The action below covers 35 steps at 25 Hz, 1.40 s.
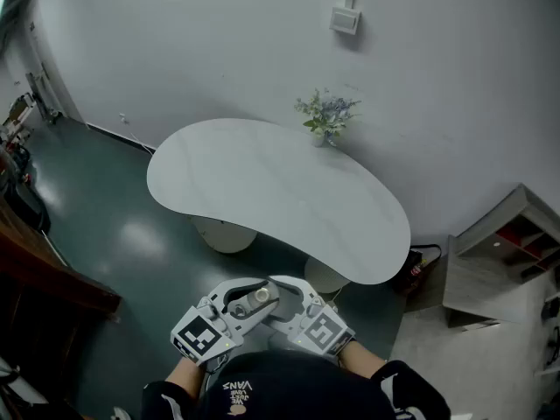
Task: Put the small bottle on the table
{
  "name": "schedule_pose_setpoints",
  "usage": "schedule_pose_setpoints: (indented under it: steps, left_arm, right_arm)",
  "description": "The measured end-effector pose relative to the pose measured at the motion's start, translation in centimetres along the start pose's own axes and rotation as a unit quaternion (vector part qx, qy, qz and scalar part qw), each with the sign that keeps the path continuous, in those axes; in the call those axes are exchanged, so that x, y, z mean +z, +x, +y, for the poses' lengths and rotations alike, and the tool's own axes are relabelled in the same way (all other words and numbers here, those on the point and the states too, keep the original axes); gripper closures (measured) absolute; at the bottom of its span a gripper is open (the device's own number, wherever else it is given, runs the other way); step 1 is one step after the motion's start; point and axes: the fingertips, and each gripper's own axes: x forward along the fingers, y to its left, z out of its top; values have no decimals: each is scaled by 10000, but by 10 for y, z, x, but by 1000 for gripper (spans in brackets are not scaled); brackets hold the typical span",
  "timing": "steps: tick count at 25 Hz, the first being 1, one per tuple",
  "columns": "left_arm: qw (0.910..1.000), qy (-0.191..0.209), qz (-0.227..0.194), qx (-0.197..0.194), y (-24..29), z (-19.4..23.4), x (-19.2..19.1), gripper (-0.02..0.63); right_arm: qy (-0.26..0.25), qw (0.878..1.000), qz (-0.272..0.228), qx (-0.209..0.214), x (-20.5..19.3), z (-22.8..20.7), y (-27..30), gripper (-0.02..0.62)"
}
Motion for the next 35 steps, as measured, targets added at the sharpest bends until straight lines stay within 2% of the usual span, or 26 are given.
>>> schedule_pose_setpoints:
  steps: [8,14,28,35]
  left_arm:
    - [9999,-114,21,41,11,16,-3,445]
    - [9999,-118,7,9,17,50,-4,445]
    - [9987,-127,198,-453,-24,221,-23,445]
    - [9978,-27,239,-624,-31,280,-33,445]
  right_arm:
    - [43,10000,-16,53,-1,-17,4,313]
    - [151,9999,20,79,-1,-44,26,313]
    - [415,9985,97,-334,33,-131,178,313]
    - [488,9974,118,-515,37,-166,230,313]
